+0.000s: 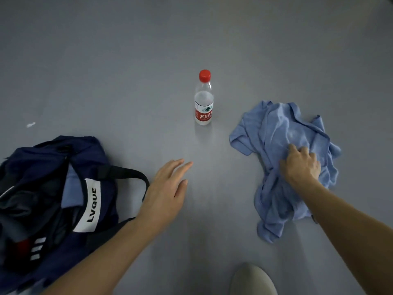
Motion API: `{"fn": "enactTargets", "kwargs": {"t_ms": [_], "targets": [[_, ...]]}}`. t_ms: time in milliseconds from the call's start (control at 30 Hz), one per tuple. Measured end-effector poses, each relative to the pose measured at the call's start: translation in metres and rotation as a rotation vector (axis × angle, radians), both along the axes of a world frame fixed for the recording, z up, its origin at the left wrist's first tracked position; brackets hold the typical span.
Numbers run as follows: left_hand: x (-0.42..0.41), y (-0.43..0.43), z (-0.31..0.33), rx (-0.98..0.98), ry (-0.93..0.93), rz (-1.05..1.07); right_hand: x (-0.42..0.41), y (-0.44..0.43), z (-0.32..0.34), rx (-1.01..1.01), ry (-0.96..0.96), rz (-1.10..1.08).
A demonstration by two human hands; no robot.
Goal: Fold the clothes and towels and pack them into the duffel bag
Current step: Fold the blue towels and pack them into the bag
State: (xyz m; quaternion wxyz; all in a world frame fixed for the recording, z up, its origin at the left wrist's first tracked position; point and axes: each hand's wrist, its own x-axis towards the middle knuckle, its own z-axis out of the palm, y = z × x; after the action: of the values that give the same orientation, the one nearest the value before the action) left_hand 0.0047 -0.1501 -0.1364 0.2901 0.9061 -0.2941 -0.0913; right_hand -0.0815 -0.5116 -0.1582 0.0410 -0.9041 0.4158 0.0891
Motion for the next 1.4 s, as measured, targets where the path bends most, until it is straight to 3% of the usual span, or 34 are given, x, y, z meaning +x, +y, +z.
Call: {"fn": "enactTargets", "kwargs": {"t_ms": [100, 233, 433, 633, 767, 1033, 1167, 1400], "targets": [[-0.001, 0.024, 0.022, 0.042, -0.019, -0.003, -0.008, -0.012, 0.009, 0.037, -0.127, 0.014], [-0.005, 0.069, 0.076, 0.11, -0.03, 0.003, -0.008, -0.006, 0.053, 0.108, -0.457, -0.024], [-0.032, 0.123, 0.187, 0.13, -0.007, 0.109, -0.009, 0.046, 0.184, 0.364, -0.841, -0.083], [-0.077, 0.145, 0.292, 0.018, 0.063, 0.221, -0.012, 0.132, 0.319, 0.564, -0.864, 0.34], [-0.093, 0.138, 0.329, -0.129, 0.167, 0.244, -0.012, 0.193, 0.371, 0.738, -0.852, 0.441], [-0.097, 0.116, 0.343, -0.247, 0.094, 0.12, -0.01, 0.29, 0.382, 0.977, -0.801, 0.363], [-0.092, 0.123, 0.341, -0.213, -0.038, 0.193, -0.012, 0.319, 0.374, 1.09, -0.778, 0.346], [-0.063, 0.14, 0.34, -0.237, -0.036, 0.294, -0.006, 0.336, 0.371, 1.036, -0.694, 0.527]]}}
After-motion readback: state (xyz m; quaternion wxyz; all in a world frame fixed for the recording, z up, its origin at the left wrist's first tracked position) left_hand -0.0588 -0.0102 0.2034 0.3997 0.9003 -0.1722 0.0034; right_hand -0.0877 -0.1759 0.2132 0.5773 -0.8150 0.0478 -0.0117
